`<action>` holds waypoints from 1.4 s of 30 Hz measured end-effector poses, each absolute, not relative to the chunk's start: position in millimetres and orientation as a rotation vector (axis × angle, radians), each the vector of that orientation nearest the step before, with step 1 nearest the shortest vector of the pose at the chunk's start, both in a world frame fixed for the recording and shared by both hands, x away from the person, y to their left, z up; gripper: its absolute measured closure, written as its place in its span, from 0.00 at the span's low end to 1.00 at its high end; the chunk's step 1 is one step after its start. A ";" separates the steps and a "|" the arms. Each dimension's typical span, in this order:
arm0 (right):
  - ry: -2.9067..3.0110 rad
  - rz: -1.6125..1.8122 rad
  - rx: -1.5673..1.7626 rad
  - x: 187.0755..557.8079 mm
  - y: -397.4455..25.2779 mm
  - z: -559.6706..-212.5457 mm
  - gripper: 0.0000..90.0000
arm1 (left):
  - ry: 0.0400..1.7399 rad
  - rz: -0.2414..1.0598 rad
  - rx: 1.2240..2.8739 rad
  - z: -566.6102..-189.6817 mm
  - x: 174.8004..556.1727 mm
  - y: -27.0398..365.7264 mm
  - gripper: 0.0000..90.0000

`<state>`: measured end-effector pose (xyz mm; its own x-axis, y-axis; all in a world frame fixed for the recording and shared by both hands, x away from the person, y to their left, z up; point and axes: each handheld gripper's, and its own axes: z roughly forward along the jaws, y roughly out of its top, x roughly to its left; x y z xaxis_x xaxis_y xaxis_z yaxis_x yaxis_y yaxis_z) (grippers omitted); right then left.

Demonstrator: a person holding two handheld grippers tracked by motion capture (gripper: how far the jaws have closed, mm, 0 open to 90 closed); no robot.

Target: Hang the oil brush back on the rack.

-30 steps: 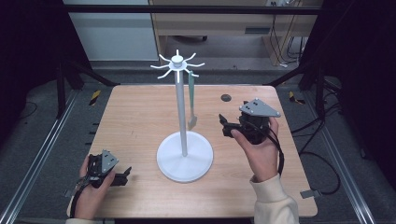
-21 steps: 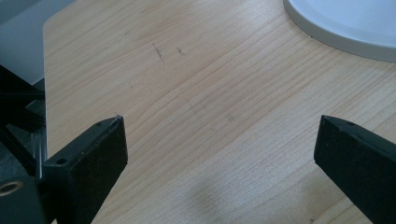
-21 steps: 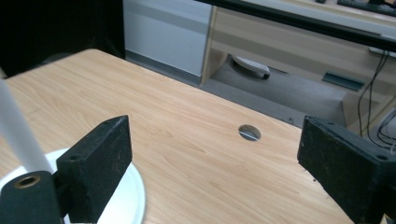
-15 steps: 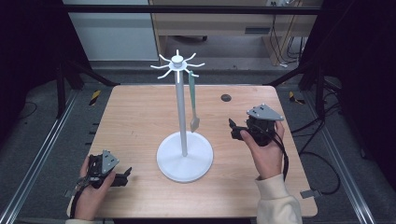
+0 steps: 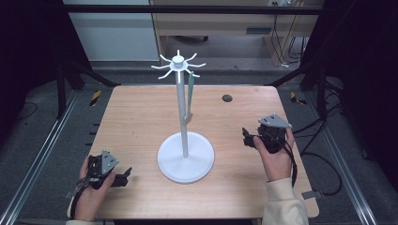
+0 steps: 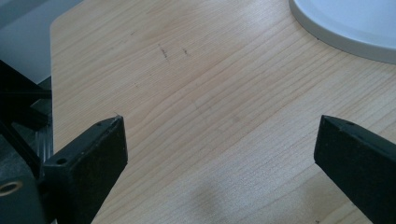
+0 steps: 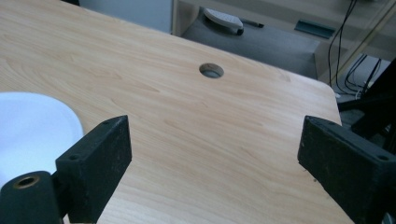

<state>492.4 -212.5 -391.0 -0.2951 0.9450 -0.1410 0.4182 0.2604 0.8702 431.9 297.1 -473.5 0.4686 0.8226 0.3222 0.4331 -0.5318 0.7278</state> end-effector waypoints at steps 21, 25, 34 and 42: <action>2.000 0.897 1.299 488.5 -232.0 -447.6 0.14 | 1.021 0.879 2.195 -475.6 432.4 293.7 0.03; 2.016 0.910 1.294 491.0 -227.9 -454.4 0.15 | 1.020 0.877 2.198 -475.7 432.3 293.6 0.03; 2.033 0.969 1.325 497.9 -225.9 -464.2 0.15 | 1.017 0.876 2.204 -476.1 432.2 292.7 0.03; 2.009 0.994 1.331 506.3 -226.4 -469.8 0.15 | 1.016 0.880 2.204 -475.8 432.1 292.5 0.03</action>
<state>506.3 -226.4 -469.8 -0.3754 0.9264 -0.0303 0.5377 0.2443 0.8070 432.1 292.5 -475.8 0.4992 0.8017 0.3288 0.4393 -0.5612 0.7015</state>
